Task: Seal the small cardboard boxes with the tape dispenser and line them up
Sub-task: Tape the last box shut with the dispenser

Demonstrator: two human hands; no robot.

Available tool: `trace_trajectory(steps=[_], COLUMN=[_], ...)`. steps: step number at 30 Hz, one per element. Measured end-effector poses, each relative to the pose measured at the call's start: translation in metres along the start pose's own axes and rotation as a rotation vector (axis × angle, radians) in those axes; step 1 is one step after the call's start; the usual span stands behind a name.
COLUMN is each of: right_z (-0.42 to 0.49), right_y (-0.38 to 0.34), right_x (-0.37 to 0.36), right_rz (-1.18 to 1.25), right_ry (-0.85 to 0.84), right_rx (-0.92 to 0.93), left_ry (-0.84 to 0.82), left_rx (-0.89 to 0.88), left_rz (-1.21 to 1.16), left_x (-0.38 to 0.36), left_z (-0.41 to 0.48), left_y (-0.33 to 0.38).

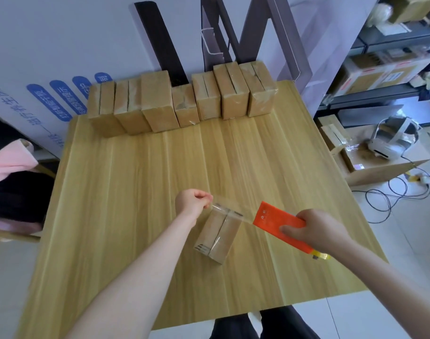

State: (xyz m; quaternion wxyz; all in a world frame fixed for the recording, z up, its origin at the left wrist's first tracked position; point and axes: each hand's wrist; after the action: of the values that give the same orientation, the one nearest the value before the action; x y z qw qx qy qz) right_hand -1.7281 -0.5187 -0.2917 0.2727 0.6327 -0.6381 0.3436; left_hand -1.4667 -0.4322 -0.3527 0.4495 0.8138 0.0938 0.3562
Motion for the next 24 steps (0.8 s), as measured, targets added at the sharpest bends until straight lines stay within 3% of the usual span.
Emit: trace_trajectory(steps=[9, 16, 18, 21, 24], right_z=[0.018, 0.015, 0.013, 0.012, 0.010], right_y=[-0.023, -0.043, -0.043, -0.048, -0.056], right_x=[-0.022, -0.033, -0.034, -0.036, -0.035], right_rz=[-0.060, -0.119, -0.112, -0.096, -0.130], right_ry=[0.019, 0.116, 0.118, 0.125, 0.149], right_rx=[-0.022, 0.007, 0.009, 0.024, 0.053], left_ry=[0.039, 0.108, 0.211, 0.380, 0.252], left_rx=[0.035, -0.016, 0.061, -0.070, -0.126], left_rz=[0.016, 0.228, 0.139, -0.067, -0.181], left_x=[-0.020, -0.045, -0.047, -0.050, -0.052], left_z=[0.005, -0.004, -0.010, -0.031, -0.043], left_y=[-0.025, -0.037, -0.042, -0.047, -0.047])
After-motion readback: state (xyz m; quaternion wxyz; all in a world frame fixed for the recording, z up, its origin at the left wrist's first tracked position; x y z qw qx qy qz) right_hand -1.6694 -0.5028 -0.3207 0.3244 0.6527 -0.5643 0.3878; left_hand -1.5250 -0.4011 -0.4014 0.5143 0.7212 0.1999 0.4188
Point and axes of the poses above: each hand's wrist, its own z-axis towards the middle knuckle, its own x-axis out of the back of the hand, y = z × x, and after that the axes turned 13 degrees about -x, right-handed
